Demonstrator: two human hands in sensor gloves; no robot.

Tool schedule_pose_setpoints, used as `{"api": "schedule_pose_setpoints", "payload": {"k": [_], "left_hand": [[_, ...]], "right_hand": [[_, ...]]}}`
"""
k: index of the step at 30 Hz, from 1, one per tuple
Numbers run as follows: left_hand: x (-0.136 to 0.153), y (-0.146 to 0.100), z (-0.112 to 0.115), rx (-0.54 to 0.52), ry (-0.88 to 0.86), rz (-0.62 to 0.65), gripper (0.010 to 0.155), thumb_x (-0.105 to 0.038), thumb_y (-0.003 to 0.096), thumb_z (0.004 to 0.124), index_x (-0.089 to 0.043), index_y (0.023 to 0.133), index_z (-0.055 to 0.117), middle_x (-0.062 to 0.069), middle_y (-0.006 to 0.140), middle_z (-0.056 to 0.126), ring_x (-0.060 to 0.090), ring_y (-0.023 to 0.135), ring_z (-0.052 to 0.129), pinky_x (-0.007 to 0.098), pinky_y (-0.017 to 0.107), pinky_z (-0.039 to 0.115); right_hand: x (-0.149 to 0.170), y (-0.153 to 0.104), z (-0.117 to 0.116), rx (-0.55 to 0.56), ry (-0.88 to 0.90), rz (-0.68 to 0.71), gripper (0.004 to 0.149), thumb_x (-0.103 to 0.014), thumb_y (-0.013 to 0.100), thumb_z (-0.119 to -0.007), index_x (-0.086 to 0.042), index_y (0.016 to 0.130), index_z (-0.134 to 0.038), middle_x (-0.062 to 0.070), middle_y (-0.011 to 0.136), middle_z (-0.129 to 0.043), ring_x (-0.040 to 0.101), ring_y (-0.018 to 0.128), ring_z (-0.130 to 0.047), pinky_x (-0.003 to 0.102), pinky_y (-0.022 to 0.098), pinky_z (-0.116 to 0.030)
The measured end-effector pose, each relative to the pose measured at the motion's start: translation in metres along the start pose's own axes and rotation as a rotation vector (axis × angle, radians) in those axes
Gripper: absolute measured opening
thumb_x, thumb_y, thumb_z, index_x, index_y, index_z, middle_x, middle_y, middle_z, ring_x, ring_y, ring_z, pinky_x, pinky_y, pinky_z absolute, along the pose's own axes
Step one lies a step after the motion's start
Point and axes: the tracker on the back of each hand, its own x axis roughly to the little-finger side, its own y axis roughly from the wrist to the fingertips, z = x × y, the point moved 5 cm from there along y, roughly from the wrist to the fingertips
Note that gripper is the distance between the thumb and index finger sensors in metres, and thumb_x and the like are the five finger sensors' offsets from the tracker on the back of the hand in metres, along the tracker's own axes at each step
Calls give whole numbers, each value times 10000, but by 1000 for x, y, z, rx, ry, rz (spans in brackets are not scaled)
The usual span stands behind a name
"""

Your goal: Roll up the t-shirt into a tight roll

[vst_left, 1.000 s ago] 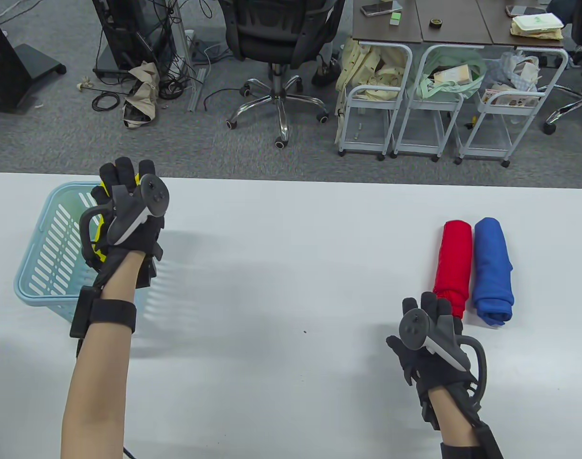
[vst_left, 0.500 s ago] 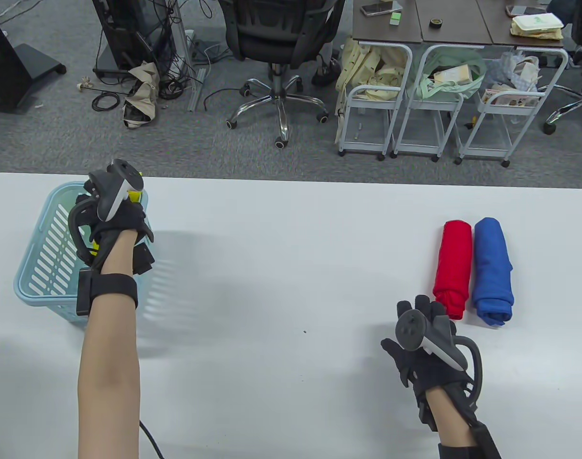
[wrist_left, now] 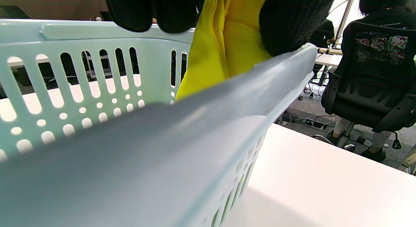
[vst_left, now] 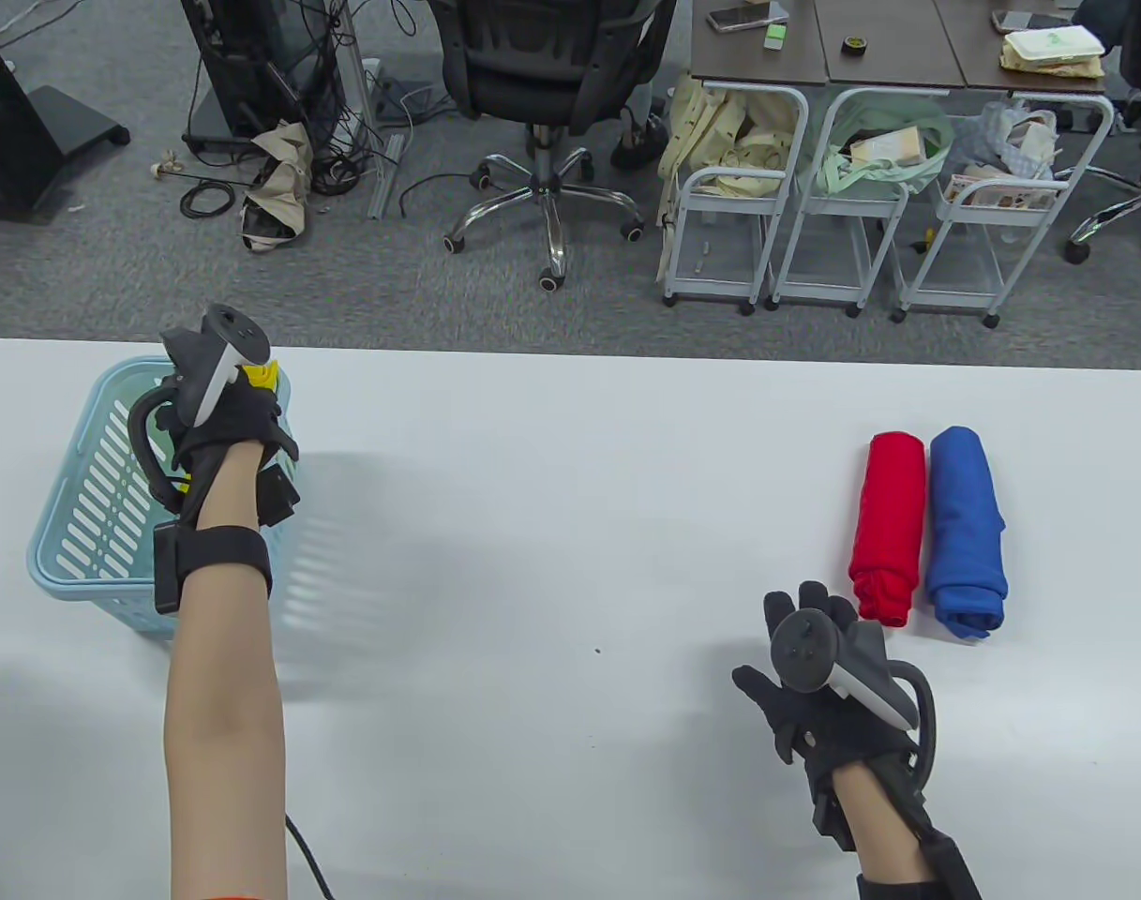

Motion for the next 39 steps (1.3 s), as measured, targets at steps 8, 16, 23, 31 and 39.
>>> {"api": "schedule_pose_setpoints", "payload": {"k": [8, 16, 23, 31, 39], "left_hand": [[0, -1, 0, -9, 6, -40, 558, -444, 586, 731, -346, 1084, 498, 93, 1078, 695, 250, 833, 909, 469, 678, 769], [-1, -36, -35, -290, 31, -20, 512, -433, 504, 771, -336, 987, 632, 67, 965, 808, 213, 704, 985, 451, 603, 831], [-26, -95, -69, -434, 61, 91, 515, -438, 503, 765, -336, 988, 626, 53, 967, 800, 213, 706, 970, 457, 610, 813], [-61, -194, -103, -678, 173, 245, 517, -442, 497, 764, -337, 986, 631, 49, 960, 810, 209, 699, 974, 455, 607, 816], [-94, -275, -102, -739, 158, 426, 516, -448, 499, 756, -336, 986, 632, 45, 955, 820, 203, 692, 982, 448, 602, 823]], "right_hand": [[1, 0, -1, -2, 11, 7, 834, -617, 545, -475, -235, 1089, 28, 144, 1097, 127, 453, 1016, 86, 603, 726, -154], [-1, -1, 2, 11, 14, 20, 834, -620, 544, -467, -235, 1086, 38, 141, 1093, 139, 447, 1007, 108, 598, 725, -142], [0, 0, 1, 17, -9, 9, 728, -545, 564, -465, -327, 1096, -18, 110, 1102, 124, 425, 1012, 116, 599, 722, -126], [6, -3, 4, 26, 40, 8, 786, -600, 547, -441, -282, 1082, 38, 106, 1093, 145, 423, 1006, 132, 605, 718, -119], [12, -4, 7, 35, 77, 8, 794, -599, 548, -430, -258, 1080, 52, 111, 1090, 150, 425, 1004, 134, 605, 719, -123]]}}
